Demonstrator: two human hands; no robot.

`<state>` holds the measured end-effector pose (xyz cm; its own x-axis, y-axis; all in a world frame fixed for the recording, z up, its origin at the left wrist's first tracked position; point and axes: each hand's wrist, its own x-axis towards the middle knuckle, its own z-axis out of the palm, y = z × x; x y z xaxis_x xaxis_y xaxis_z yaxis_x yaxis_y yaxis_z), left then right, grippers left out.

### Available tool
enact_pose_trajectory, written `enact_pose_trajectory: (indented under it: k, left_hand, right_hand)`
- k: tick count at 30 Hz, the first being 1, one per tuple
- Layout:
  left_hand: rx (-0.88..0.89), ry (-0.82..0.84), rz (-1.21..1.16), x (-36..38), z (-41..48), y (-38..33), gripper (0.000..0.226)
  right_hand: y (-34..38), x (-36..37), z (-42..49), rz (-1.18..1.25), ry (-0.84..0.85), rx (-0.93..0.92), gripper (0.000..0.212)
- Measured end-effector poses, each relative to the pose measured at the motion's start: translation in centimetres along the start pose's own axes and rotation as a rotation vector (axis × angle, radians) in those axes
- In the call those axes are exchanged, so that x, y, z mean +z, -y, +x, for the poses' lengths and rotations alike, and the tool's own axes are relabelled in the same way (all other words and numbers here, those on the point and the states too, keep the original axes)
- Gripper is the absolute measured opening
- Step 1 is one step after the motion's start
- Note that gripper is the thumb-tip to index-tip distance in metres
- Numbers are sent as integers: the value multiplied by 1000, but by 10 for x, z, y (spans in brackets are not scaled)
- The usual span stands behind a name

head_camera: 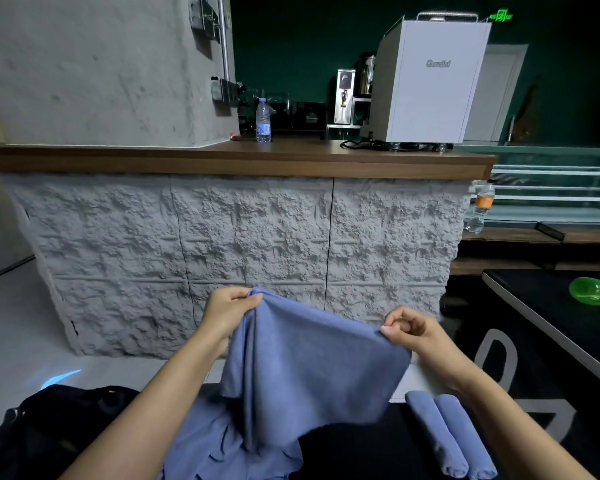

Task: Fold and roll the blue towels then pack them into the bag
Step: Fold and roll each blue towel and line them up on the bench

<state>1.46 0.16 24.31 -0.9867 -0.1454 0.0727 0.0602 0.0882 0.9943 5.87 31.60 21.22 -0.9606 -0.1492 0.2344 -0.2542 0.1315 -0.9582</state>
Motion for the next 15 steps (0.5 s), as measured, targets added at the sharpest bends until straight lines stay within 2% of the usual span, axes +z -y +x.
enact_pose_trajectory:
  k: [3, 6, 8, 10, 11, 14, 15]
  left_hand:
    - [7, 15, 34, 10, -2, 0, 13]
    - [18, 80, 61, 26, -8, -2, 11]
    - [32, 125, 97, 33, -12, -3, 8]
    - [44, 163, 146, 37, -15, -4, 8]
    - [41, 180, 149, 39, -17, -4, 12]
    - [45, 247, 136, 42, -21, -2, 19]
    - [44, 269, 144, 42, -23, -1, 16]
  right_hand:
    - [14, 18, 5, -50, 29, -8, 44]
    - [38, 47, 10, -53, 195, -8, 3]
    - [49, 60, 15, -56, 338, 30, 35]
    - [54, 70, 20, -113, 416, 22, 50]
    - [55, 74, 25, -174, 401, -11, 47]
    - [53, 86, 35, -341, 219, -69, 10]
    - [50, 87, 37, -437, 149, -104, 13]
